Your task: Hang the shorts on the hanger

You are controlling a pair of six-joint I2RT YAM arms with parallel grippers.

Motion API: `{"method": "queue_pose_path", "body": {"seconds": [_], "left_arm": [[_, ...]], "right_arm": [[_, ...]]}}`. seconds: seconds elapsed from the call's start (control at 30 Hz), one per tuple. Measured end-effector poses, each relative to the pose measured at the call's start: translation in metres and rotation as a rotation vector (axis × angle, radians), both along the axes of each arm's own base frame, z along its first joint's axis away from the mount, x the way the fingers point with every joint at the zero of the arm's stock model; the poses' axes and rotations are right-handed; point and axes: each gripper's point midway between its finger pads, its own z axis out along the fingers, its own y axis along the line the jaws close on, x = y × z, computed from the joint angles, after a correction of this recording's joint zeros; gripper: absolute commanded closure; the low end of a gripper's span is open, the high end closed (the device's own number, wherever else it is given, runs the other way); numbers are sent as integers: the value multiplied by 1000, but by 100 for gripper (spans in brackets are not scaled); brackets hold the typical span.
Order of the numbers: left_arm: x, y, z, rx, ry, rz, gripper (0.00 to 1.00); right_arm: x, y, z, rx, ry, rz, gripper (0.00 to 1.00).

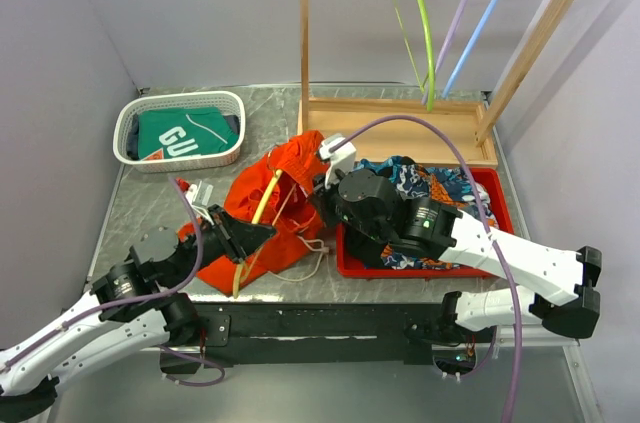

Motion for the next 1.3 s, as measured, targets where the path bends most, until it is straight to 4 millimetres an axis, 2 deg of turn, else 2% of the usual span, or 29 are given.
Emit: {"method": "queue_pose_path", "body": {"seconds": [0.03, 0.07, 0.17, 0.27, 0.4, 0.63, 0.83, 0.97, 1.13, 1.3], "left_arm": [[2, 0, 0, 1, -6, 9, 99], [5, 0, 1, 3, -15, 23, 99], [14, 2, 6, -3, -43, 67, 99], [21, 5, 13, -11, -73, 104, 99], [31, 6, 20, -3, -105, 147, 99], [40, 3, 33, 2, -146, 175, 99], [43, 6, 46, -23, -165, 202, 99], [47, 6, 57, -39, -180, 216, 99], [49, 6, 63, -44, -193, 225, 99], [50, 6, 63, -40, -196, 230, 99]], "right_arm": [[4, -4, 0, 2, 2, -31, 55], [7, -6, -1, 7, 11, -54, 40], [14, -14, -4, 50, 56, -152, 29], [17, -15, -10, 110, 107, -225, 26], [17, -11, -28, 173, 186, -300, 23], [19, 8, -41, 331, 247, -372, 23], [32, 21, -82, 417, 295, -478, 17], [44, 33, -98, 472, 316, -559, 14], [58, 46, -101, 550, 339, -646, 9], [75, 75, -96, 621, 361, -708, 8]]}}
